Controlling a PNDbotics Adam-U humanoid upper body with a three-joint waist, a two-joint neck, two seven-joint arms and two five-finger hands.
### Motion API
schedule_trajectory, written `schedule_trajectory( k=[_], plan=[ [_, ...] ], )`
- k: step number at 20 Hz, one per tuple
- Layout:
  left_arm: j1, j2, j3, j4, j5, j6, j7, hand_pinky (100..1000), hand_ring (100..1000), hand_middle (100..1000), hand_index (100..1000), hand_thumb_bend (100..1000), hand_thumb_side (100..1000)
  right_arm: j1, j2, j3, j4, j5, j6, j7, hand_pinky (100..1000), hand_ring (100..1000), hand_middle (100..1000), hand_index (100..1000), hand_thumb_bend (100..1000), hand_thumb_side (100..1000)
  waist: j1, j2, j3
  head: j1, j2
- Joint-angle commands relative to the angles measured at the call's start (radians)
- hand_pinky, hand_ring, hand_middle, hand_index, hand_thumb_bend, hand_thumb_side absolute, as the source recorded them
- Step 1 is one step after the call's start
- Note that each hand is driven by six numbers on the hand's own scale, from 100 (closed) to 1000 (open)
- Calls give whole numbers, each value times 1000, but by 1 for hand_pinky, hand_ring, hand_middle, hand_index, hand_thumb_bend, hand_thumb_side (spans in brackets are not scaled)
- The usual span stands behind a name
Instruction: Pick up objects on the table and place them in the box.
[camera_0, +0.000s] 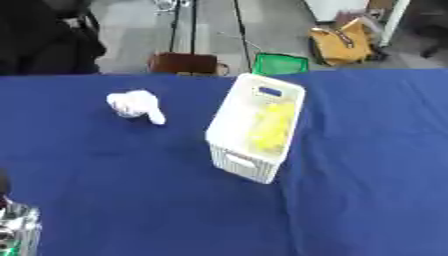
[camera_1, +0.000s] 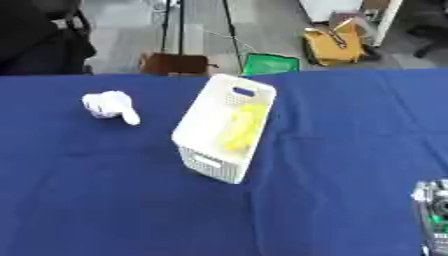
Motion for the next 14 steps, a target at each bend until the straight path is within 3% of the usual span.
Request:
schedule_trajectory(
  k=[1, 10, 14],
  plan=[
    [-5, 4, 7, -20, -4, -98, 104, 720, 775, 776, 771, 100, 648, -7, -23, -6, -16, 5, -21, -23, 777, 764, 652, 769, 100, 847, 1, -15, 2, 2, -15],
    [-6, 17, 6, -20, -7, -82, 90, 732, 789, 793, 795, 100, 644, -9, -27, -6, -16, 7, -22, -23, 777, 763, 652, 769, 100, 849, 4, -19, 2, 2, -13],
    [-24, 172, 15, -20, -78, 27, 7, 750, 800, 808, 835, 100, 617, -2, -32, -3, -16, 8, -19, -23, 776, 763, 652, 769, 100, 847, 10, -32, 8, 2, 7]
  ],
)
